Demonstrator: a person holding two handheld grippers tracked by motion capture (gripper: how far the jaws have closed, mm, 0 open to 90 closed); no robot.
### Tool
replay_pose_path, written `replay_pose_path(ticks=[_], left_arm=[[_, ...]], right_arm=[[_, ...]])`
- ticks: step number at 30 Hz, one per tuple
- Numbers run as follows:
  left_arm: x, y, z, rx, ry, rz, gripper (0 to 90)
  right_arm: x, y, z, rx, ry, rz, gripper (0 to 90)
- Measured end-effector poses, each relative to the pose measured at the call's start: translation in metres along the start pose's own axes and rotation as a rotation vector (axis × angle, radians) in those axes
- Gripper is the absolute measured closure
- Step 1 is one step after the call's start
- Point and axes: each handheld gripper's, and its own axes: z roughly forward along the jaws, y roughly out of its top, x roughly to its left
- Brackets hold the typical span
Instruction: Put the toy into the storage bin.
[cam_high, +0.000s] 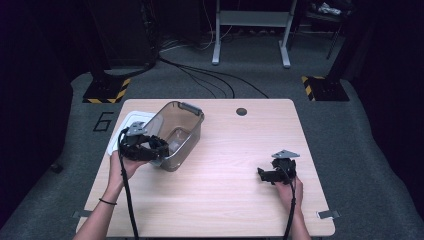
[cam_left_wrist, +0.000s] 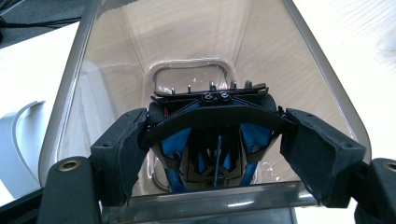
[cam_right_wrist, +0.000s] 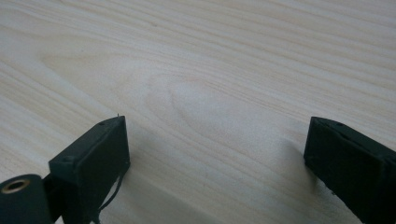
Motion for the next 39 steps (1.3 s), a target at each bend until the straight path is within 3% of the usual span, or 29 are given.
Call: replay_pose_path(ticks=[20, 32, 39], left_arm=[[0.000, -0.001, 0.000, -0.006, 0.007, -0.004, 23.5], [0.003, -0.003, -0.003, -0.019, 0.018, -0.026, 8.8], [0.004, -0.003, -0.016, -0.030, 0.017, -0.033, 2.0]], right_arm=[[0.000, 0.000, 0.000, 0.000, 0.000, 0.000, 6.0], [0.000, 0.000, 0.000, 0.000, 0.000, 0.000, 6.0], [0.000, 0.000, 0.000, -0.001, 0.000, -0.004, 6.0]])
